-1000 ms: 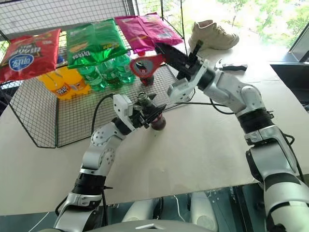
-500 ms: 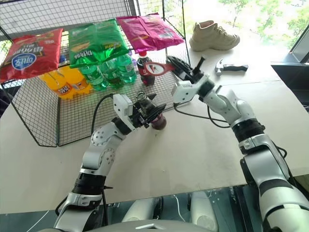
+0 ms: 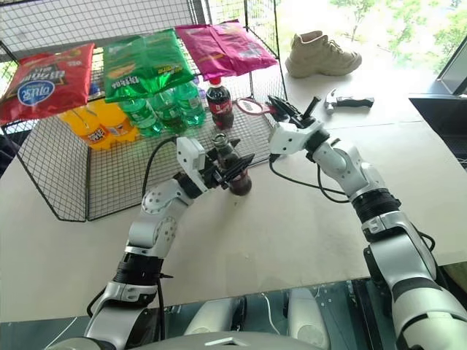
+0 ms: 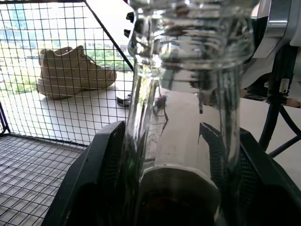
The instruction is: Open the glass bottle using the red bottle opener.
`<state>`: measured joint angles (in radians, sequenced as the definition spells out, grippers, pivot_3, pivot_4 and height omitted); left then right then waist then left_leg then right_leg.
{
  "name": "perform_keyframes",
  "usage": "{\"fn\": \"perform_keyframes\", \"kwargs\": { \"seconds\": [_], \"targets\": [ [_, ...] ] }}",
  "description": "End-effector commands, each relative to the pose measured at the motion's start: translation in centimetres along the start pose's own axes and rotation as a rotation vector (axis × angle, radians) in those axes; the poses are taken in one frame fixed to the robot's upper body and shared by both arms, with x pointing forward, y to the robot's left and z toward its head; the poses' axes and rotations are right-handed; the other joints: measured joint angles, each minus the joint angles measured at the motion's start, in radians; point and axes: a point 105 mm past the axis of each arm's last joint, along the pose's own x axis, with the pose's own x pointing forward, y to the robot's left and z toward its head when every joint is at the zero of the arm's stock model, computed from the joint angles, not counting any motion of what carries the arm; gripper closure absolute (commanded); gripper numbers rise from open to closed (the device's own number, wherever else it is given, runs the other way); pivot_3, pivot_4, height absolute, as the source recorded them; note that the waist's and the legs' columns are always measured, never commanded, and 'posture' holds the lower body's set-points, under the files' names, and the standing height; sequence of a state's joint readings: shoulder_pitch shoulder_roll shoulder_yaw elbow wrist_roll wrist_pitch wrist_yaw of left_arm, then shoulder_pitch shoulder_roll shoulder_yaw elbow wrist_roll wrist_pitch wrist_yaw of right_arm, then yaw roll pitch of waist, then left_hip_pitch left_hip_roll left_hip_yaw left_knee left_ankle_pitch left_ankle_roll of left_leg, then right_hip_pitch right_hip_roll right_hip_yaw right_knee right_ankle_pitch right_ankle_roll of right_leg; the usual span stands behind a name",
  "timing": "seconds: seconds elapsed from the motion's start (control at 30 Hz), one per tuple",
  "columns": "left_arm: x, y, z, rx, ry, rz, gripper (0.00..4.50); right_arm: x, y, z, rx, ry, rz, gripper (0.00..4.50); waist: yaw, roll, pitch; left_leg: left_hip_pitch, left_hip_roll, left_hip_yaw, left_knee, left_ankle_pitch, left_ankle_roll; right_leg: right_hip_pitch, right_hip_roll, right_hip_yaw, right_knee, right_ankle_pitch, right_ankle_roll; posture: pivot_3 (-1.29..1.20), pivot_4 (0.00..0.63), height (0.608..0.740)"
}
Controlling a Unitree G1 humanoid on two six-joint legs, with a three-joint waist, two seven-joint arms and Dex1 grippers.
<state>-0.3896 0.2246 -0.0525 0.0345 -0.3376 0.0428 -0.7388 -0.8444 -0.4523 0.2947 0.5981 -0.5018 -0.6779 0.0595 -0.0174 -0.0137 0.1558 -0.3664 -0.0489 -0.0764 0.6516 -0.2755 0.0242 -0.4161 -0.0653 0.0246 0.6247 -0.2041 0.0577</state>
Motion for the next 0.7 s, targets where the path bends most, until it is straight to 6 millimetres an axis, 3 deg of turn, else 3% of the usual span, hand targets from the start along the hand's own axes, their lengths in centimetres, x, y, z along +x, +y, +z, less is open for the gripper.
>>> {"fn": "perform_keyframes", "kwargs": {
  "seconds": [0.03, 0.07, 0.1, 0.2, 0.7],
  "targets": [
    [0.6, 0.1, 1.2, 0.033, -0.037, -0.018, 2.15, 0.1, -1.6, 0.4, -0.003, -0.016, -0.057, 4.50, 0.000, 0.000, 0.000, 0.000, 0.000, 0.000, 0.000, 0.000, 0.000, 0.000, 0.000, 0.000, 0.000, 0.000, 0.000, 0.00, 0.150, 0.740],
    [0.6, 0.0, 1.2, 0.033, -0.039, -0.019, 2.15, 0.1, -1.4, 0.4, -0.002, -0.016, -0.055, 4.50, 0.001, 0.000, 0.000, 0.000, 0.000, 0.000, 0.000, 0.000, 0.000, 0.000, 0.000, 0.000, 0.000, 0.000, 0.000, 0.00, 0.150, 0.740],
    [0.6, 0.0, 1.2, 0.033, -0.039, -0.021, 1.16, 0.0, -1.4, 0.4, -0.002, -0.016, -0.053, 4.50, 0.001, 0.000, 0.000, 0.000, 0.000, 0.000, 0.000, 0.000, 0.000, 0.000, 0.000, 0.000, 0.000, 0.000, 0.000, 0.00, 0.150, 0.740],
    [0.5, 0.1, 1.2, 0.035, -0.038, -0.020, 0.03, 0.0, -1.2, 0.4, 0.000, -0.016, -0.052, 4.50, 0.000, 0.000, 0.000, 0.000, 0.000, 0.000, 0.000, 0.000, 0.000, 0.000, 0.000, 0.000, 0.000, 0.000, 0.000, 0.00, 0.150, 0.740],
    [-1.0, -0.5, 1.4, 0.037, -0.033, -0.015, 0.03, -0.3, -0.7, 0.2, 0.019, -0.006, -0.040, 4.50, 0.000, 0.000, 0.000, -0.001, 0.000, 0.000, 0.000, 0.000, 0.000, -0.001, 0.000, 0.000, -0.001, 0.000, 0.000, 0.00, 0.150, 0.740]
  ]
}}
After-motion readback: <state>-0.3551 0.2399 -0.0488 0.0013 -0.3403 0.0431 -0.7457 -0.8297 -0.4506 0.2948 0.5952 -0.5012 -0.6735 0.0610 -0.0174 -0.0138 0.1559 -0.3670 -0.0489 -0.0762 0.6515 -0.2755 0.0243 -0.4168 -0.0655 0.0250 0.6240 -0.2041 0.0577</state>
